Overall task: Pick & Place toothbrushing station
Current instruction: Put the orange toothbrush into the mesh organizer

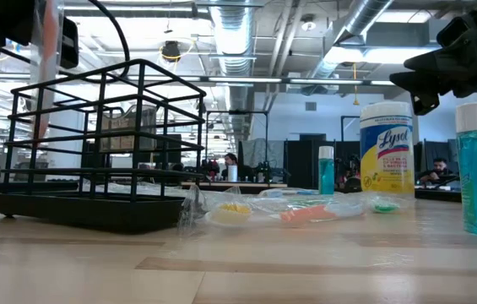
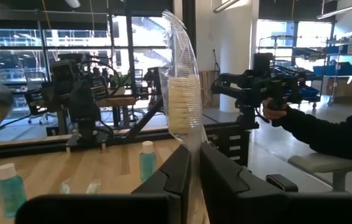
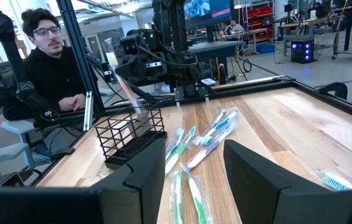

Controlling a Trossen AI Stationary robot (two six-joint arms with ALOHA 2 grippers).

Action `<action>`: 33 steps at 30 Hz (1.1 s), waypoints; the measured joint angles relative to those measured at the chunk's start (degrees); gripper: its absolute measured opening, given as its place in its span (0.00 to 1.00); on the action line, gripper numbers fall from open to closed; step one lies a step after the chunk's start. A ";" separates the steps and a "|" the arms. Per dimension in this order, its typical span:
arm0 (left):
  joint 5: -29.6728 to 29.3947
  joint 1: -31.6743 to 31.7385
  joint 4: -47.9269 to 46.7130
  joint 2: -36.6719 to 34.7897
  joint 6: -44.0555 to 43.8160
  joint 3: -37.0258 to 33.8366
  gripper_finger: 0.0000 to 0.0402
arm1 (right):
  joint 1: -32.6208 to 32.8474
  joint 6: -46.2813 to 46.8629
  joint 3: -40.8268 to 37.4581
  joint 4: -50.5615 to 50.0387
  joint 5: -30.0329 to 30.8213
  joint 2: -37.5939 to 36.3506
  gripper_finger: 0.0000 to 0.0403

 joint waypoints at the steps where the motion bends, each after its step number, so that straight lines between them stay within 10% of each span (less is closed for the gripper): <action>1: 0.00 0.01 0.00 0.00 0.02 0.00 0.08 | 0.00 0.00 0.00 0.00 0.00 0.00 0.38; 33: 0.46 -0.01 -2.13 0.00 -0.09 -0.04 0.19 | 0.00 -0.01 0.00 0.00 0.00 0.00 0.38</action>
